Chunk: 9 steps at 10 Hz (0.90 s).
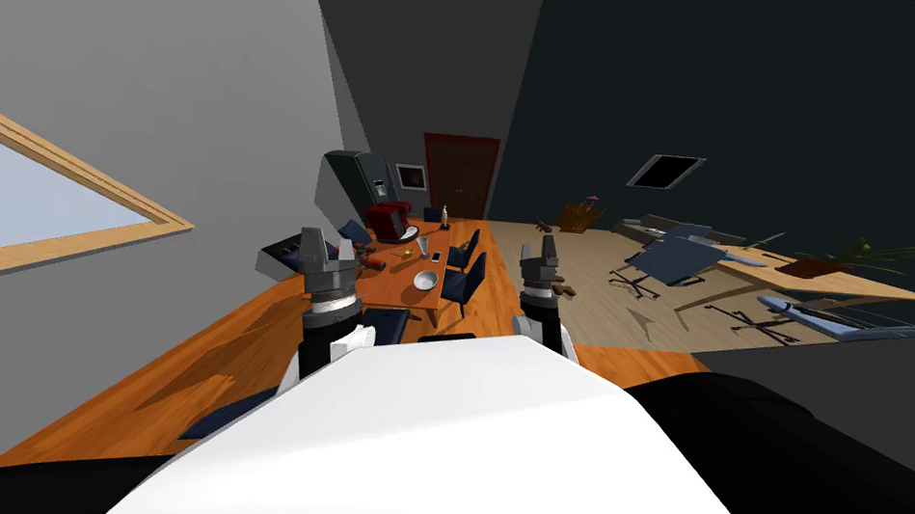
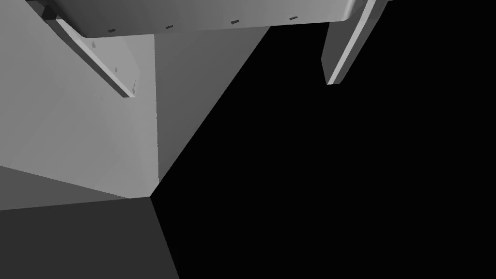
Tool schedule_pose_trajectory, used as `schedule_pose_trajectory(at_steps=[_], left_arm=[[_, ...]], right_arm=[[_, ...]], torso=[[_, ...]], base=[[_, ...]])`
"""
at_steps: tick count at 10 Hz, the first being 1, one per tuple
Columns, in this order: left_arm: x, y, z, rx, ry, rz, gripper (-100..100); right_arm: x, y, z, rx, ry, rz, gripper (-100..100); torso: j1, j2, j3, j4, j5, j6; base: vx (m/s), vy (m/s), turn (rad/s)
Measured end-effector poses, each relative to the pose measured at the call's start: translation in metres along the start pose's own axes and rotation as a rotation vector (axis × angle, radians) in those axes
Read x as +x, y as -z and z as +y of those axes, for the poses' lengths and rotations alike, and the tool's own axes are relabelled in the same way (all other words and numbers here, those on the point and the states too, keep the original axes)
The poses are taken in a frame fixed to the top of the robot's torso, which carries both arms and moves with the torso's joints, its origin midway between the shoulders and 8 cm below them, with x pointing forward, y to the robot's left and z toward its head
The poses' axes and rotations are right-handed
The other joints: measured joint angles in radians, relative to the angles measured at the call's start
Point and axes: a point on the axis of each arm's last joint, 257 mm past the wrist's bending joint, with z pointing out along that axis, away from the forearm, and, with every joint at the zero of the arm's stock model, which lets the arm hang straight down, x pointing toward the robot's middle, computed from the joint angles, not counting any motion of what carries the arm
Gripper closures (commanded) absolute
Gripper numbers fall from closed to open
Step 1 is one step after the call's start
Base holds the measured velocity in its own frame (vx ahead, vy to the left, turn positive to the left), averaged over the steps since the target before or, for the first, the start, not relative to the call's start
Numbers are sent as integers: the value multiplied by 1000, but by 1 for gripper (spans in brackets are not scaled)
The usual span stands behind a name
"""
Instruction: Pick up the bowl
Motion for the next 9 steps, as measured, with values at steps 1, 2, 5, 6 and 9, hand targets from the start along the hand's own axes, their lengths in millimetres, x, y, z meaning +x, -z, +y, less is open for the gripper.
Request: schedule_pose_trajectory(at_steps=[1,2,5,6,9], left_arm=[[2,1,3,-8,-5,17,-100],[3,2,9,-22,-11,38,-100],[6,9,36,-104,-33,96,-100],[6,11,45,-139,-42,112,-100],[-2,24,79,-244,-62,140,-100]], right_arm=[[0,0,0,0,0,0,0],[0,0,0,0,0,0,0],[0,0,0,0,0,0,0],[0,0,0,0,0,0,0],[0,0,0,0,0,0,0]], torso=[[0,0,0,0,0,0],[-1,1,0,0,0,0],[-2,3,2,1,-1,0],[-3,4,2,1,-1,0],[-2,3,2,1,0,0]], base=[[-16,-20,-100],[-24,-27,-100],[-46,-45,-153],[-63,-61,-225],[-35,-34,-67]])
